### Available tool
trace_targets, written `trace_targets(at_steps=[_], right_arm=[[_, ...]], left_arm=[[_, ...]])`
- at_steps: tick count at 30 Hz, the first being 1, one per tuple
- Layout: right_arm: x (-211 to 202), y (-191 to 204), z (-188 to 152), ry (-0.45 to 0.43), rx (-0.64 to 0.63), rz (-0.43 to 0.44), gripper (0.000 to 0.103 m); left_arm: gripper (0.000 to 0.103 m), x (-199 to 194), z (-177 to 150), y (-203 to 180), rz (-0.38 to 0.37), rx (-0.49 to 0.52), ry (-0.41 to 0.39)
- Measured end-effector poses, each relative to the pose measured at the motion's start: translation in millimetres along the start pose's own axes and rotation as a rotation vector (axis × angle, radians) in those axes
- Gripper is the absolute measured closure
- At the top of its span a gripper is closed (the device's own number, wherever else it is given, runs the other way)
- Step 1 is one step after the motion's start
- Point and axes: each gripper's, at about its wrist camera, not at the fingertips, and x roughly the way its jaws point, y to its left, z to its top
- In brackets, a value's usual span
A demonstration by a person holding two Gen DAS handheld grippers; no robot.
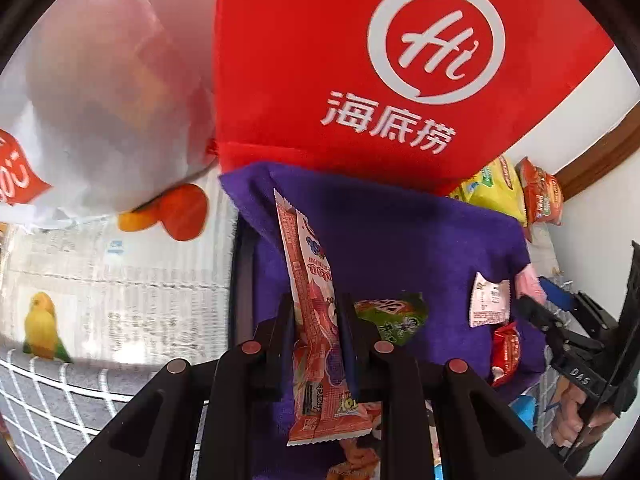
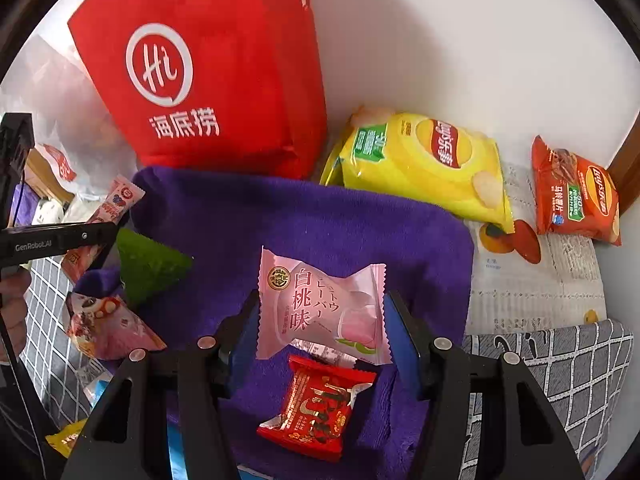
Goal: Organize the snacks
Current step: 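Carry the pink strip packet and peach candy with both tools over the purple towel, then open both tools to drop the two snacks on the towel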
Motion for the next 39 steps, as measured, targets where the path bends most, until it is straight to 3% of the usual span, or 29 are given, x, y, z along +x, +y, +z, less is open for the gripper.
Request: trace_targets(at_steps=[10,16,21,25,31,39], right_arm=[[11,11,1,0.041,0.003,-0.019,0.037],[1,25,2,0.017,-0.037,-0.034,0.034],[-12,25,5,-0.024,-0.016,-0.036,0.023],[-24,24,6,-0.051,0.013,-0.03,0.023],[-42,24,8,-0.098,0.039,-0.048,0.023],[-77,32,8,-0.174,0.075,-0.032,0.023]], left_arm=[[0.083,9,-4,-23,-0.056,0.057,0.025],[0.082,8,-7,-32,-0.077,0.08,0.021],[0.081,7,-9,-38,-0.088,0.099,0.023],[0.075,5,-11,-46,-0.104,0.127,0.025],[0.055,-12,-10,-49,-0.101,0.146,-0.02],[0.05,-42,-11,-51,-0.114,0.158,-0.082]])
